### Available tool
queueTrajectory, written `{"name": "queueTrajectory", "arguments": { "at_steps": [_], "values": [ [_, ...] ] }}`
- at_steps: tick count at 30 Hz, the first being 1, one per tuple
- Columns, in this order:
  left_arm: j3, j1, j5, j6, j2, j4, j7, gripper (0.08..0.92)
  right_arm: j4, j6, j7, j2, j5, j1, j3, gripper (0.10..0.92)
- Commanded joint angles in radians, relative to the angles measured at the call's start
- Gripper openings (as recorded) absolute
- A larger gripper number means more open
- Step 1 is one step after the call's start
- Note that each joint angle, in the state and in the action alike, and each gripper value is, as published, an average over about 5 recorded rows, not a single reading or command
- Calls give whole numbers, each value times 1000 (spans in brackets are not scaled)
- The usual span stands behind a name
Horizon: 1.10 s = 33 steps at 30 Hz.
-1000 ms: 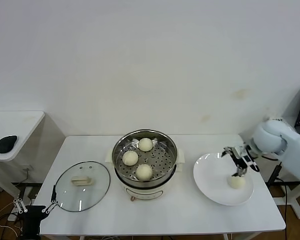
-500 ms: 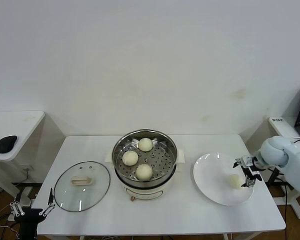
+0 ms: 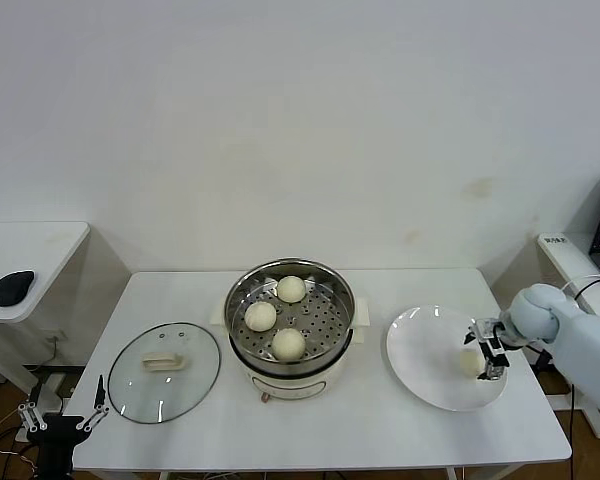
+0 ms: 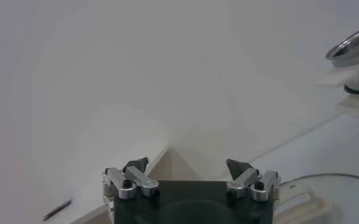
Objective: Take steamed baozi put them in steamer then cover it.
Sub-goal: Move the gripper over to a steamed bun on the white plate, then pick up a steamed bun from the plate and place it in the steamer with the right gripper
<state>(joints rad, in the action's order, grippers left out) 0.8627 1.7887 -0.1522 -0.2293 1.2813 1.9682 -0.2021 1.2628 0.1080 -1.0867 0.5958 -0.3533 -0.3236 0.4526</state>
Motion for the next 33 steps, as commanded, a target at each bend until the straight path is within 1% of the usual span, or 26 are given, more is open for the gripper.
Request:
{"name": "queueTrajectory", "arguments": {
  "at_steps": [1,5,10,15,19,23,27,33],
  "values": [
    [0,-2,0,1,0,-2,1,823,-41,5,15,27,-40,-18,-14,761],
    [0,-1,0,1,0,-2,1,823,-35,14,8,25,-38,-17,-14,737],
    [0,-2,0,0,0,-1,0,823,-29,15,-6,16,-23,-1,-9,669],
    [-1,-5,0,0,0,0,0,823,1,23,-24,-3,19,42,20,597],
    [-2,-7,0,1,-1,3,1,823,45,41,-34,-29,64,115,69,572],
    [-2,-11,1,2,-7,4,2,823,121,72,-44,-69,142,263,179,561],
    [-7,-19,3,4,-12,7,4,823,200,110,-56,-92,241,473,311,560],
    [-20,-34,5,9,-22,11,9,823,290,169,-50,-43,406,812,550,561]
  ]
}}
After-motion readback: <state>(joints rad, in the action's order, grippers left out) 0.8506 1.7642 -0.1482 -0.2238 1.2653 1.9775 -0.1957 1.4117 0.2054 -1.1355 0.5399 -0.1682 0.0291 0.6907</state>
